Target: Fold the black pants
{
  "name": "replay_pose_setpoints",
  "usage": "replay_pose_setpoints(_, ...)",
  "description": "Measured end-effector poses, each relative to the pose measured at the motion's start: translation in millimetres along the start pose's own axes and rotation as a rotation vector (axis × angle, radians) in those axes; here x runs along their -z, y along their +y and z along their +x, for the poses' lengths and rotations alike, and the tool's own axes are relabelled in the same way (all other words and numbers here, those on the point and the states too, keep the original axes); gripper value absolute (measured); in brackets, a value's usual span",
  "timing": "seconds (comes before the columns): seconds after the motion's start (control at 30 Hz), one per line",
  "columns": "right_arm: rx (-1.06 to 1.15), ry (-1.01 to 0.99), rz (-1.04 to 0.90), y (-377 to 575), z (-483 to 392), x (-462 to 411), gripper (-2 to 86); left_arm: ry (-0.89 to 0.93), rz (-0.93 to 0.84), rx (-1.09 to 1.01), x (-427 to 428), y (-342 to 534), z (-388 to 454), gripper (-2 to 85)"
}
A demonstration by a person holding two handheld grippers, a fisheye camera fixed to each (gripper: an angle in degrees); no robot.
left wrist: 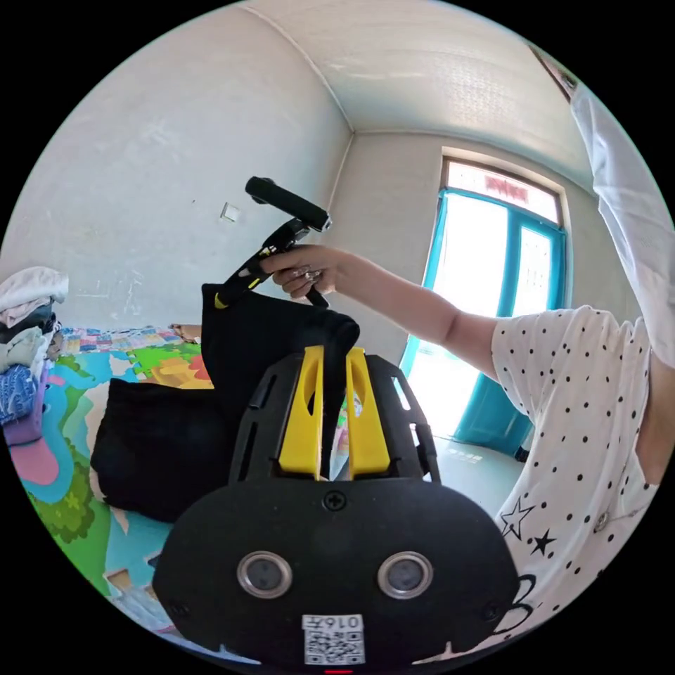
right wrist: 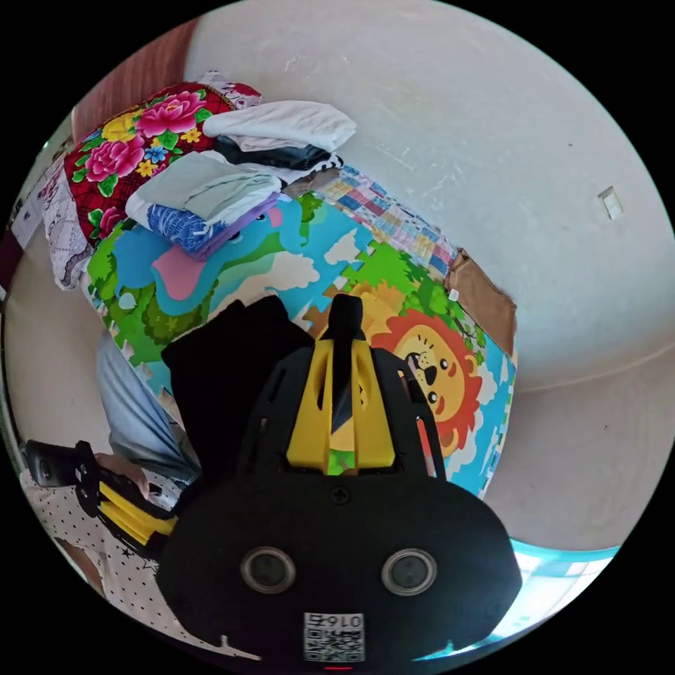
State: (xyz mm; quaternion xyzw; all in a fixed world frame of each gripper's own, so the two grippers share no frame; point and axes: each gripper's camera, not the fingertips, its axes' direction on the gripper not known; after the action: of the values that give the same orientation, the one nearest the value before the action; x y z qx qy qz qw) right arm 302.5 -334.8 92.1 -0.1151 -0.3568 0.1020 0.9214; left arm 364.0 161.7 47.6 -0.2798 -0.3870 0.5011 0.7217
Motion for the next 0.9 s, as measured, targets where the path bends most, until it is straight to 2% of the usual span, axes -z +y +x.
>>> replay_pose_setpoints(0.17, -0.074, 0.064, -0.093, 43, 27, 22, 1.8, 0.098, -0.016, -0.048, -24, -1, 10, 4.5)
replay_pose_setpoints(0.3, -0.084, 0.095, -0.140, 42, 18, 21, 1.7, 0.080, 0.039, 0.047, -12, 7, -7, 4.5)
replay_pose_setpoints(0.4, -0.066, 0.103, -0.154, 20, -3, 16, 1.7, -0.004, 0.105, 0.159, 19, 17, -35, 4.3)
replay_pose_setpoints(0.57, -0.058, 0.084, -0.194, -51, -61, -8, 2.2, -0.128, 0.116, 0.351, 69, 41, -91, 4.2)
replay_pose_setpoints(0.77, 0.031, 0.148, -0.328, -119, -141, -85, 4.0, -0.165, 0.074, 0.557, 101, 82, -152, 4.0)
replay_pose_setpoints(0.9, 0.106, 0.235, -0.355, -131, -176, -119, 7.0, -0.096, 0.110, 0.637, 107, 100, -170, 4.0)
